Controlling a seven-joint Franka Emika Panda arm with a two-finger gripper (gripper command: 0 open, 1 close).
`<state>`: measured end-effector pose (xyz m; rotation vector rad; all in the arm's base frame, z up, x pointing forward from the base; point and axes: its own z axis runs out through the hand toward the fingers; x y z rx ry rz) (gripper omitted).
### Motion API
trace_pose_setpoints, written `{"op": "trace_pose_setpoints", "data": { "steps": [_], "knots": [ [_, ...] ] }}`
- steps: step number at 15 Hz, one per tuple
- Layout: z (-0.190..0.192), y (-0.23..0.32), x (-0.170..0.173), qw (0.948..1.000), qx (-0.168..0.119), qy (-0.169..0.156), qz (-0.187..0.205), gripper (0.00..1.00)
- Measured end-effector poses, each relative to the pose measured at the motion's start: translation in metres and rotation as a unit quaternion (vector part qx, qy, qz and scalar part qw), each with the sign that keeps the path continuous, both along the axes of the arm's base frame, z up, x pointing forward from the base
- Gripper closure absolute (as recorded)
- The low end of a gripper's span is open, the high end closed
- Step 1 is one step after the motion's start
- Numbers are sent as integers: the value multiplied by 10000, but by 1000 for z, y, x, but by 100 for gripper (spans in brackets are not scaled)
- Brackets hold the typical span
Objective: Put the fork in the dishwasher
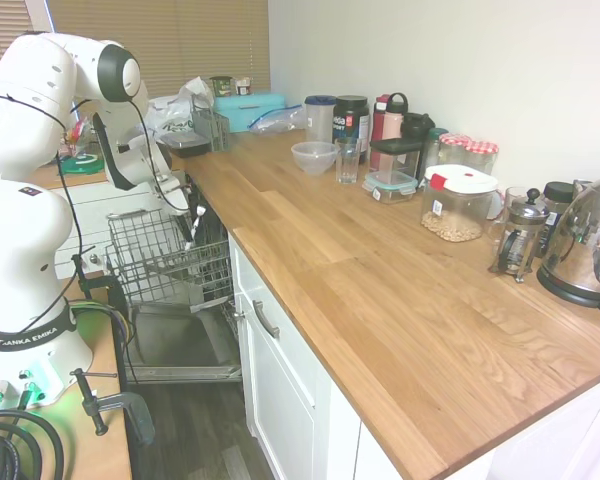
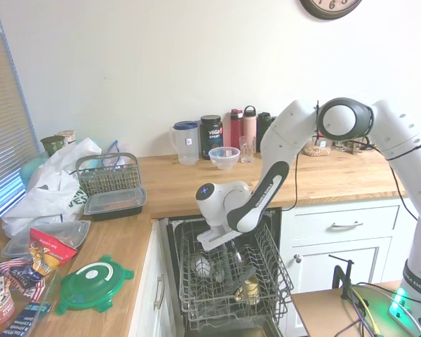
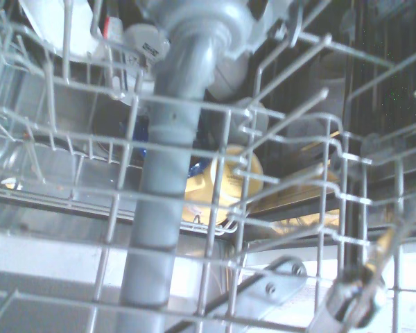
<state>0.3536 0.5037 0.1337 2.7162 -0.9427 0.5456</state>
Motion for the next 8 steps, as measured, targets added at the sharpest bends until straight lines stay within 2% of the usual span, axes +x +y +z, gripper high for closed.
{"op": "trace_pose_setpoints", "data": {
  "steps": [6, 8],
  "knots": [
    [0, 5, 0, 10000, -58, 12, 76, 0],
    [7, 13, 3, 9999, 17, -36, 118, 0]
  ]
}}
